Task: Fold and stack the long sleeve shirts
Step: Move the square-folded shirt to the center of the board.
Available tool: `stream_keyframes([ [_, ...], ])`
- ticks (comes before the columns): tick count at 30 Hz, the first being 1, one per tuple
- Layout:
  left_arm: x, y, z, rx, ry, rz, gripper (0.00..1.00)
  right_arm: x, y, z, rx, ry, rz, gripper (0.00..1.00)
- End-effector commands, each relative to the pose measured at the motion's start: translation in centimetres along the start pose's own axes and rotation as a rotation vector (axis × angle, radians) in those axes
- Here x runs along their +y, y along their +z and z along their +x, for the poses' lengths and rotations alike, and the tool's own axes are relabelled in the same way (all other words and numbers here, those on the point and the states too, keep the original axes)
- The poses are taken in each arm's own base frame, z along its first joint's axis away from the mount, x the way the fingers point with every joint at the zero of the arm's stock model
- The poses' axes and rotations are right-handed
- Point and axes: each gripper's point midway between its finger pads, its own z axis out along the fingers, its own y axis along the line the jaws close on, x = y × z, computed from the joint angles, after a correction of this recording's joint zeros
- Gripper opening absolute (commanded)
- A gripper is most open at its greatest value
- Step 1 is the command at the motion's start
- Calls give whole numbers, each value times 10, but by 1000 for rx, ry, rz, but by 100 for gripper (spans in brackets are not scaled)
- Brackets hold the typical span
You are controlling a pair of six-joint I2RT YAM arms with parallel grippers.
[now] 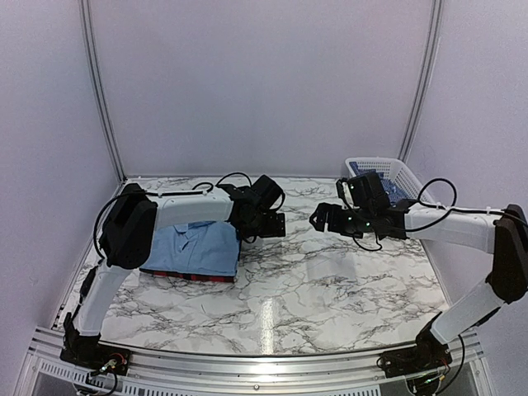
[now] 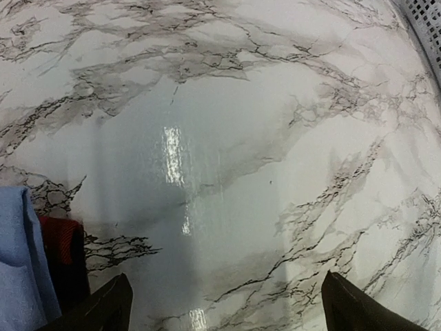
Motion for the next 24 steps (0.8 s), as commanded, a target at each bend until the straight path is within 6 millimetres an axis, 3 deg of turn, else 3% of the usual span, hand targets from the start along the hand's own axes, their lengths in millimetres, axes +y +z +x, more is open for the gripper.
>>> stream_keyframes([
  [1, 19, 11, 4, 22, -32, -67, 99, -1, -7, -5, -20, -5, 1, 98],
  [10, 65, 11, 21, 64, -76, -139, 99, -1, -3, -2, -7, -6, -6, 99],
  [24, 139, -29, 43, 79, -119, -164, 99, 2, 8, 1, 8, 3, -19, 99],
])
